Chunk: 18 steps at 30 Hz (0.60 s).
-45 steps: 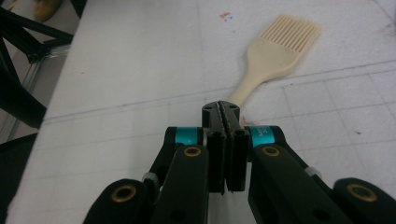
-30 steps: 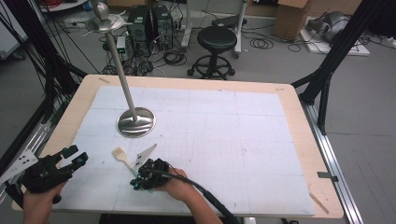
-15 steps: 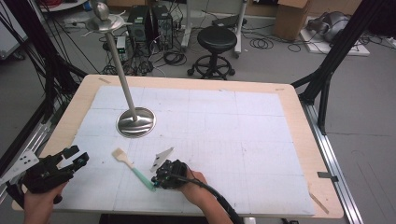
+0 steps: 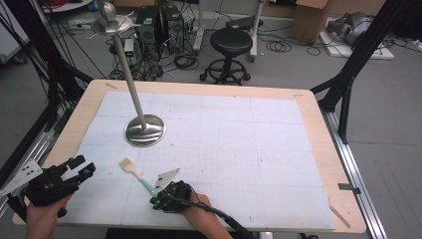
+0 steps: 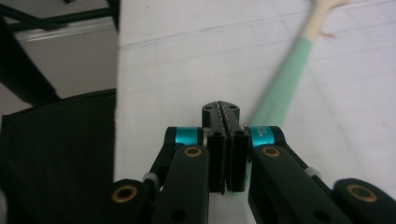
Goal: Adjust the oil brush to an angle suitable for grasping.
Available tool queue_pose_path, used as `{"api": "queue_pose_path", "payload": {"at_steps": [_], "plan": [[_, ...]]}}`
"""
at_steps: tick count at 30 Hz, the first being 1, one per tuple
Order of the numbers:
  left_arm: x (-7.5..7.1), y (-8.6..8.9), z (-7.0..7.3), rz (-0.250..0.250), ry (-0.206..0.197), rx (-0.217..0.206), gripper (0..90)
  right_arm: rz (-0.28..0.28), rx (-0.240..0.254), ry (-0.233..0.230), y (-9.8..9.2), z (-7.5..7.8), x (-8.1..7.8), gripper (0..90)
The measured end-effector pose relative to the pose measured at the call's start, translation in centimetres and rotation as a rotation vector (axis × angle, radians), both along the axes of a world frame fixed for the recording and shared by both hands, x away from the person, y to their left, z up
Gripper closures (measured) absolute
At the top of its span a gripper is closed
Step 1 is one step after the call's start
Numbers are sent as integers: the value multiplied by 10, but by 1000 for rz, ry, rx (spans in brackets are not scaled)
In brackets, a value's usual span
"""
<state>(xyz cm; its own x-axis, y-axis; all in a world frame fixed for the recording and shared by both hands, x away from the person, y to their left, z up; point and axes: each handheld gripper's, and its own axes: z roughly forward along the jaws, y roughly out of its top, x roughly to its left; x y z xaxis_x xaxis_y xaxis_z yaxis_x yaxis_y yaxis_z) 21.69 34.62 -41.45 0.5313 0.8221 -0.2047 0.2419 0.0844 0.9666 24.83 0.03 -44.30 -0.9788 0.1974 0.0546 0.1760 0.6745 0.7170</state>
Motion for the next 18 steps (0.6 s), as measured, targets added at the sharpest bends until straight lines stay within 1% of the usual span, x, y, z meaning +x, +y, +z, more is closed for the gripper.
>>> {"api": "queue_pose_path", "payload": {"at_steps": [1, 3, 4, 5, 8, 10, 11, 12, 15, 18], "plan": [[0, 0, 0, 0, 1, 0, 434, -21, -4, -12, -4, 0, 1, 895], [0, 0, 0, 1, 0, -4, 434, -56, -7, -14, -12, 1, 5, 895], [0, 0, 0, 1, -1, -5, 434, -75, -19, -24, -16, 2, 6, 895], [0, 0, 0, 1, 0, -6, 434, -89, -25, -32, -19, 2, 8, 895], [0, 0, 0, -1, 2, -3, 434, -129, -34, -38, -29, 3, 14, 895], [0, -1, 0, -4, 2, -1, 434, -147, -31, -36, -35, 2, 17, 894], [0, -1, 0, -4, 1, 0, 434, -155, -32, -44, -37, 2, 18, 895], [0, -2, 0, -6, 0, 1, 434, -174, -43, -48, -39, 3, 19, 895], [0, -3, 0, -13, 2, 4, 434, -234, -46, -57, -46, 3, 27, 894], [0, -5, 0, -19, 3, 7, 432, -277, -48, -65, -51, 2, 35, 894]]}}
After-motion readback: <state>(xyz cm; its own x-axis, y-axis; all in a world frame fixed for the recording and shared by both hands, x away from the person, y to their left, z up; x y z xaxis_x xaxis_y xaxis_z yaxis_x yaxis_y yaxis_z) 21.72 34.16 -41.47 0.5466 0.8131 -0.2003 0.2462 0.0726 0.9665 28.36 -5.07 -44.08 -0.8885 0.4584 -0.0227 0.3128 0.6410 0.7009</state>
